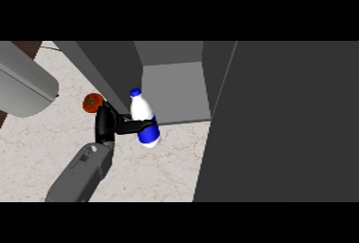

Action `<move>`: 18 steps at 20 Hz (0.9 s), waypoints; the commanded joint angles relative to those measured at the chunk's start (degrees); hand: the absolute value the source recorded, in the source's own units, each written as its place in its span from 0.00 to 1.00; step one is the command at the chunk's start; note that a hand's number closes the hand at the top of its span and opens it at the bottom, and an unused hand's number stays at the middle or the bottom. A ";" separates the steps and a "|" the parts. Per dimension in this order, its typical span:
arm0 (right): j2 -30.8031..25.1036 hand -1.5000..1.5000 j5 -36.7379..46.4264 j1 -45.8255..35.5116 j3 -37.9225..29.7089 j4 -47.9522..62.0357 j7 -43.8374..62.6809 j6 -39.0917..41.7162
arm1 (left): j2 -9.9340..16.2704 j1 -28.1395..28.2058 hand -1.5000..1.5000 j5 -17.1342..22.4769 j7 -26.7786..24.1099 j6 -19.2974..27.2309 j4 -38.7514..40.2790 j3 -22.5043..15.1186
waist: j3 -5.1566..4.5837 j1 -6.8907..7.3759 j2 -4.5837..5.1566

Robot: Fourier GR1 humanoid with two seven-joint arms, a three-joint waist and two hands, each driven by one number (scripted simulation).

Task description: Pick up the bottled water, place it into the cabinet and close the cabinet

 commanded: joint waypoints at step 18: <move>-1.30 0.00 0.53 0.66 -1.82 -1.78 1.14 -0.10 | -7.46 -5.73 0.00 9.70 -0.25 -22.36 -11.88 -0.65 | -0.67 1.81 -0.94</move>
